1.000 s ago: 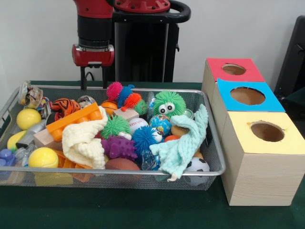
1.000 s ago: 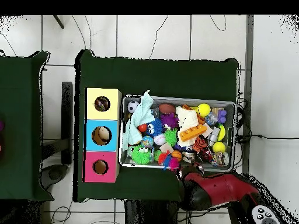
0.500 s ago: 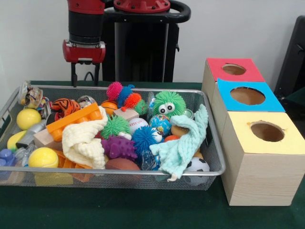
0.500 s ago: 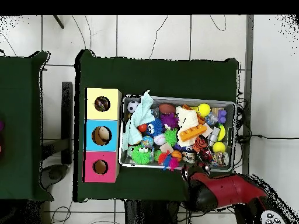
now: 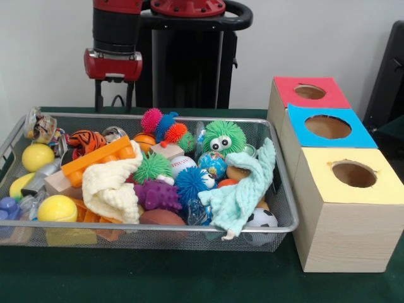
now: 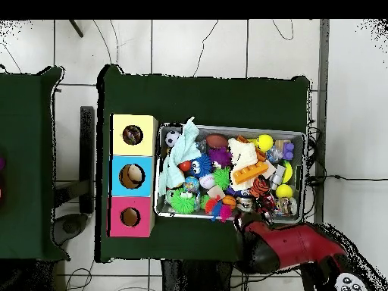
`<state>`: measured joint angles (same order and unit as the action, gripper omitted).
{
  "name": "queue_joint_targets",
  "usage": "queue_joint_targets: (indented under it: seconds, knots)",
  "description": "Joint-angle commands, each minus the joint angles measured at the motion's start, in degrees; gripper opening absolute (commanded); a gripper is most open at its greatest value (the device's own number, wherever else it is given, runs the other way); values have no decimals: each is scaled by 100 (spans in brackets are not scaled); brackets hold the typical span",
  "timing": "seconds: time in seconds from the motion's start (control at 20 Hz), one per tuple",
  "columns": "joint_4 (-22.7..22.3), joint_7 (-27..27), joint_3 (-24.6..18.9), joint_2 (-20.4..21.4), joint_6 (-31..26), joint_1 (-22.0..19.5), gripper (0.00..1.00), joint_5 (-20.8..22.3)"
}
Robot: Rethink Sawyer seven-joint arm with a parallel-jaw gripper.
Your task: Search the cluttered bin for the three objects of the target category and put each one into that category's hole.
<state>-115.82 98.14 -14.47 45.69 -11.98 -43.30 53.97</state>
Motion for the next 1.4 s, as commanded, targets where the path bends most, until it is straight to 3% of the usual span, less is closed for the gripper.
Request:
queue_joint_targets:
  seconds: [0.05,1.05,1.4]
  knots:
    - [236,-224,-232,73,-178,164,100,317]
    - [897,-82,-19,-604,170,1,100,956]
    - [1190,235,365,-849,519,198,100,1440]
